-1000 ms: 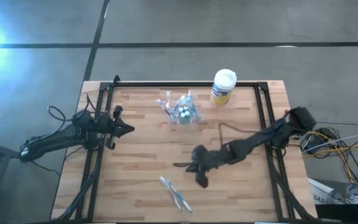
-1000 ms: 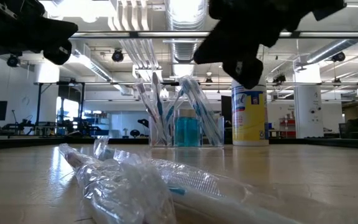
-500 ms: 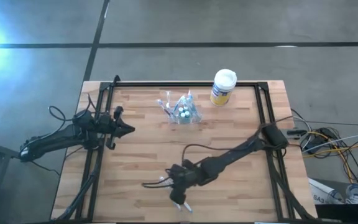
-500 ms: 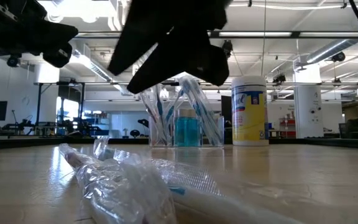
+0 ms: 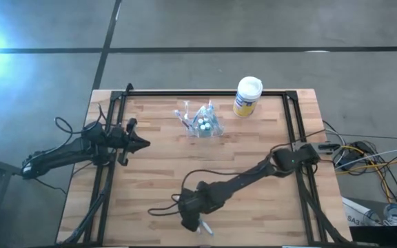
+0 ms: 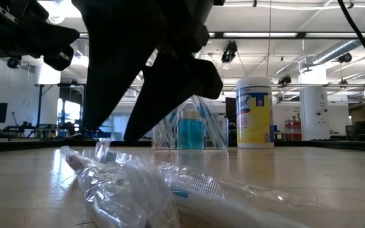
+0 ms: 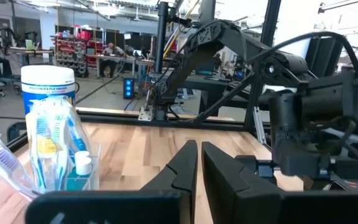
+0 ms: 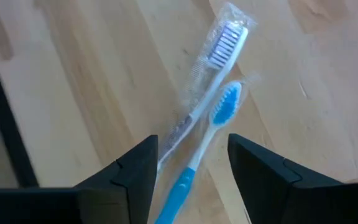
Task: Pick & Place toothbrushing station
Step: Put the blue toothbrush into the transparent organizer
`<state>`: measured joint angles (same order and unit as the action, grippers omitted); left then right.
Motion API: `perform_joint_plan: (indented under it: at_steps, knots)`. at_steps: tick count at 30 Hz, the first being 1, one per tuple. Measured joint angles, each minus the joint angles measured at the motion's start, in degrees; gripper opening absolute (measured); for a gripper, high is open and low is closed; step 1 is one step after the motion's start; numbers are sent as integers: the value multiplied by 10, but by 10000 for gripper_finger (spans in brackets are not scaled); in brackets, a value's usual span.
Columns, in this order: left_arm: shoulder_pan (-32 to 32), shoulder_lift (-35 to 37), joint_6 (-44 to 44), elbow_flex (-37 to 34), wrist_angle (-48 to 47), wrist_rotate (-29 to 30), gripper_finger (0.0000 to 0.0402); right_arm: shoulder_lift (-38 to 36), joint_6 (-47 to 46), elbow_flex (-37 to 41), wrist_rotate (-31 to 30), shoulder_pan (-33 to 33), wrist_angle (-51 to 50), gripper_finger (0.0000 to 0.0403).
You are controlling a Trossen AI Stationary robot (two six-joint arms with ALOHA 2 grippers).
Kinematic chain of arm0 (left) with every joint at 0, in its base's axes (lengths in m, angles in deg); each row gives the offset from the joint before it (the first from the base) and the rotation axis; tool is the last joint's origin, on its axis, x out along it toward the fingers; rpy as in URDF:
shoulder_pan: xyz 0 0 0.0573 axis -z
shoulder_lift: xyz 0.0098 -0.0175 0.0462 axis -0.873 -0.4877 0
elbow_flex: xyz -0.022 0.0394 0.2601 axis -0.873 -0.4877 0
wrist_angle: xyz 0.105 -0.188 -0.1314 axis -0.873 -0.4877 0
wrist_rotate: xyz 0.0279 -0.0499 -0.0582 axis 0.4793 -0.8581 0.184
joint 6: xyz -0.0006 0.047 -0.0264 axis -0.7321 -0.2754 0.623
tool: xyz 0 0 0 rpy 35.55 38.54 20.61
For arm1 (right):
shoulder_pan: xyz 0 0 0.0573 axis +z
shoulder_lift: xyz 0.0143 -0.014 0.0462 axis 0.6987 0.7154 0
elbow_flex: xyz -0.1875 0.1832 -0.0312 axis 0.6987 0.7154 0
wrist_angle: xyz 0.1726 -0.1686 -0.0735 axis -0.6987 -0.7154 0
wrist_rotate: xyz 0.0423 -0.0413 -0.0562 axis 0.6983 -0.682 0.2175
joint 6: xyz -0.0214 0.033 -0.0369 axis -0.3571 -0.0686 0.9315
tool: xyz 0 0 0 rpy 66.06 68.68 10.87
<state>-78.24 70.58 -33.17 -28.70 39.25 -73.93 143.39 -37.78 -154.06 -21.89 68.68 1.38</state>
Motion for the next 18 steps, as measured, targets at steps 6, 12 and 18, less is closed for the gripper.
perform_joint_plan:
  at_steps: [6,12,18]
  knots:
    - [0,0,15,0,0,0,26,13,10,-13,-15,-2,-25,194]
    - [0,0,28,0,0,0,26,13,28,-10,-32,-6,-40,194]
    - [0,0,29,0,-6,0,26,12,43,-10,-32,-6,-36,194]
